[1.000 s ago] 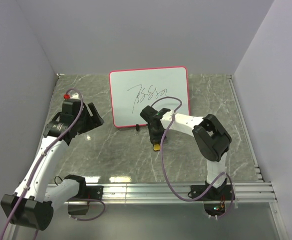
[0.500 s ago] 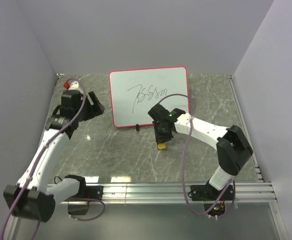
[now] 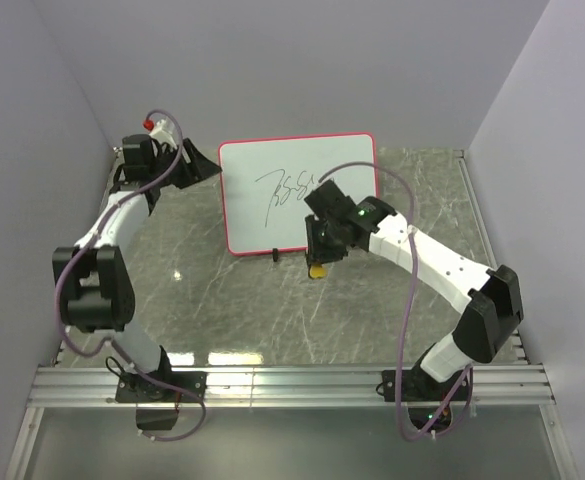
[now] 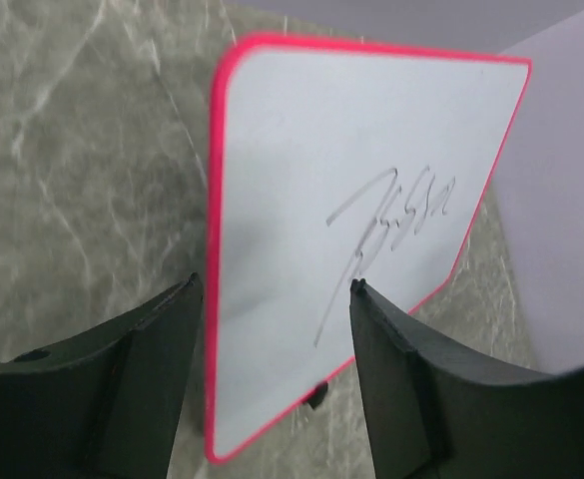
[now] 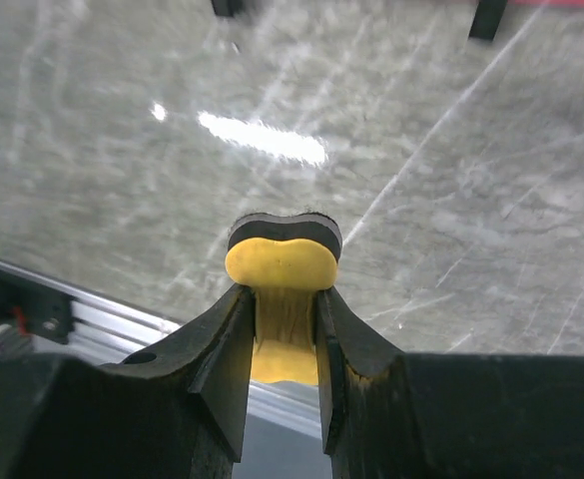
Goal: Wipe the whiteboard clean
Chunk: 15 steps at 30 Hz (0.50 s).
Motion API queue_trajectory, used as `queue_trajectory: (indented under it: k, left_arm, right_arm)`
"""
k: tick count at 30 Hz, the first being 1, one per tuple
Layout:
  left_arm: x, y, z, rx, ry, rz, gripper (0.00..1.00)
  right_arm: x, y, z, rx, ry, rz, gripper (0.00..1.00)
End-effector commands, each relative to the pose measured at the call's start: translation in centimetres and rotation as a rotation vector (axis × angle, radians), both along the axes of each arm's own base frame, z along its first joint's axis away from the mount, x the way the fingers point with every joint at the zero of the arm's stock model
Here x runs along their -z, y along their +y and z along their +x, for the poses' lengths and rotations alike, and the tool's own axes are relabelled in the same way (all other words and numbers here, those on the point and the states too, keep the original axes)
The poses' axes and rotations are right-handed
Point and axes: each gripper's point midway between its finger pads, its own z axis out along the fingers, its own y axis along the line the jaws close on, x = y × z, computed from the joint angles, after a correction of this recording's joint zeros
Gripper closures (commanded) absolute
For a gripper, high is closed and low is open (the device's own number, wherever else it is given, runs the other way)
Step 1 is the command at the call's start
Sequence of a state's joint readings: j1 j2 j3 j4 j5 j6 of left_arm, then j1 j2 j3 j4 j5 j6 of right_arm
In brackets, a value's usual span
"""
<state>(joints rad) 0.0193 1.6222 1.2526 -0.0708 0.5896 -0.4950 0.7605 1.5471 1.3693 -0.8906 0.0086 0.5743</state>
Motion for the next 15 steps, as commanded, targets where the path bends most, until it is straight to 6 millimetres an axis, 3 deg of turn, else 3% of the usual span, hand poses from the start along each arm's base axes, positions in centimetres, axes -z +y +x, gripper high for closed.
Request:
queue_trajectory:
  k: [1,2,3,5,7,8,9,10,12,15]
  left_arm:
    - [-4.4,0.1,2.7,0.11,-0.183,-0.059,0.34]
    - [-2.9,0.4,3.6,0.116,-0.159,-0.069,0.34]
    - [-3.2,0.1,3.9,0.15,-0.181,-0.089,0.35]
    - [-1.5,0.4,4.7,0.169,-0.139,-0.137,0.37]
    - [-1.5,0.4,5.5,0.194,-0.172,-0.171,0.38]
    - [-0.7,0.0,5.8,0.224,-0.151,-0.202,0.38]
    - [-0.3,-0.2,6.1,0.239,-0.146,-0.214,0.38]
    - [1.0,-0.2,6.8,0.25,-0.136,-0.227,0.38]
    - [0.9,-0.7,6.8,0.285,-0.128,-0.286,0.39]
    - [0.1,-1.4,6.7,0.322,-0.16,-0.361,0.41]
  right_arm:
    - [-2.9,-0.6,1.6,0.005,-0.035,0.011,1.0]
    - [-3.1,-0.5,2.1,0.004,-0.042,0.014,1.0]
    - [-4.1,-0.1,2.9,0.008,-0.065,0.031,1.0]
    - [-4.0,-0.3,4.4,0.031,-0.061,0.022,1.0]
    - [-5.6,0.4,6.1,0.048,-0.088,0.044,1.0]
    - [-5.0,0.4,6.8,0.062,-0.068,0.025,1.0]
    - [-6.4,0.9,7.9,0.072,-0.097,0.05,1.0]
    - [-5.8,1.2,8.5,0.078,-0.083,0.039,1.0]
    - [-7.1,1.5,9.6,0.091,-0.104,0.059,1.0]
    - [-7.3,1.9,10.6,0.1,-0.105,0.052,1.0]
